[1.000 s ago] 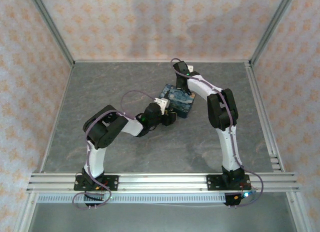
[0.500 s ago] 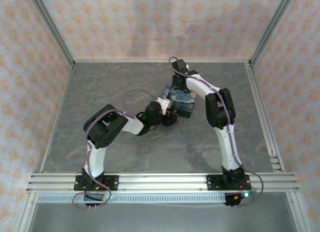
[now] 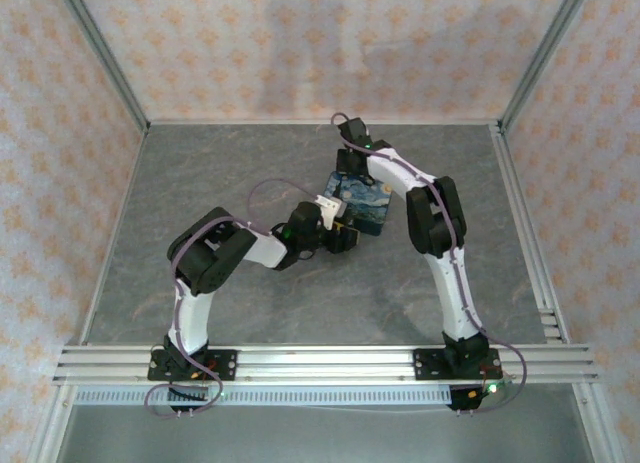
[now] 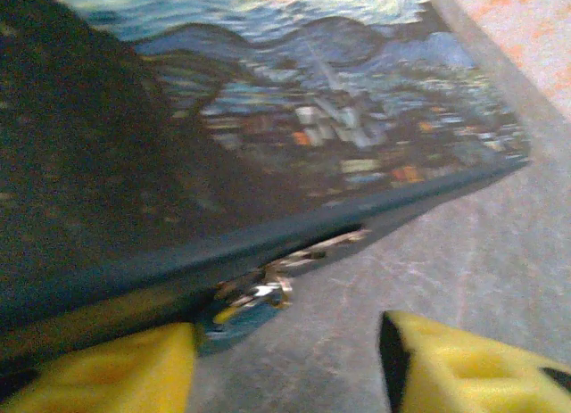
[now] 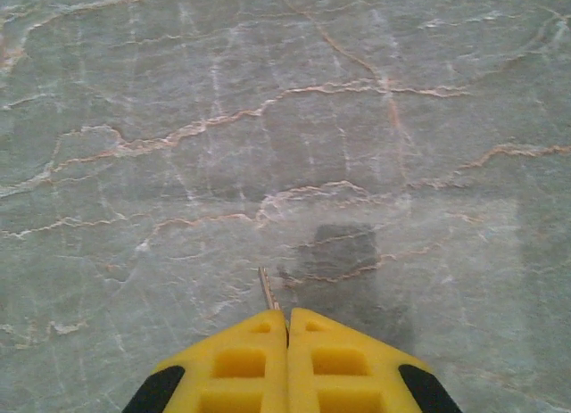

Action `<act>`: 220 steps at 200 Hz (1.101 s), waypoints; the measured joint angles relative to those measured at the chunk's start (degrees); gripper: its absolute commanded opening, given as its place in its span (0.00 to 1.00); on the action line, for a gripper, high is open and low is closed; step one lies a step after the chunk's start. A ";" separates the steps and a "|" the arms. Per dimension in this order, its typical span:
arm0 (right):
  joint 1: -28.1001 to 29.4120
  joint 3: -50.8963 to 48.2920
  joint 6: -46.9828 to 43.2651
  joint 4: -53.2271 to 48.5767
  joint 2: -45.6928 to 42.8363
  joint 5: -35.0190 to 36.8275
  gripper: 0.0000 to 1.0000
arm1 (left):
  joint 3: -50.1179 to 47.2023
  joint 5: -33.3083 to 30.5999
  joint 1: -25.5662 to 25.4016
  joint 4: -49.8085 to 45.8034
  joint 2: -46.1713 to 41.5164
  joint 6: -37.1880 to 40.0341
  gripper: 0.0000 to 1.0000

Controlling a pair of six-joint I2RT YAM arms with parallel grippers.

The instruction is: Unlock a padlock with a key

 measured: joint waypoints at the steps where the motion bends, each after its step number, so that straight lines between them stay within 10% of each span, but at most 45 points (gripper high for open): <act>1: 0.02 0.09 -0.07 0.02 0.07 -0.02 0.00 | 0.00 -0.07 -0.04 0.00 0.00 0.02 0.65; 70: 2.75 3.78 -1.75 1.22 2.49 -2.86 0.00 | 0.07 0.26 -0.72 0.74 0.85 0.15 0.40; 155: 3.52 4.07 -1.77 1.11 2.69 -4.17 0.00 | -0.46 1.73 -1.79 3.67 1.14 -1.09 0.64; 220: 4.35 5.79 -2.01 -2.99 3.02 -3.96 0.00 | -6.36 -14.47 -5.14 0.26 -4.83 0.31 0.75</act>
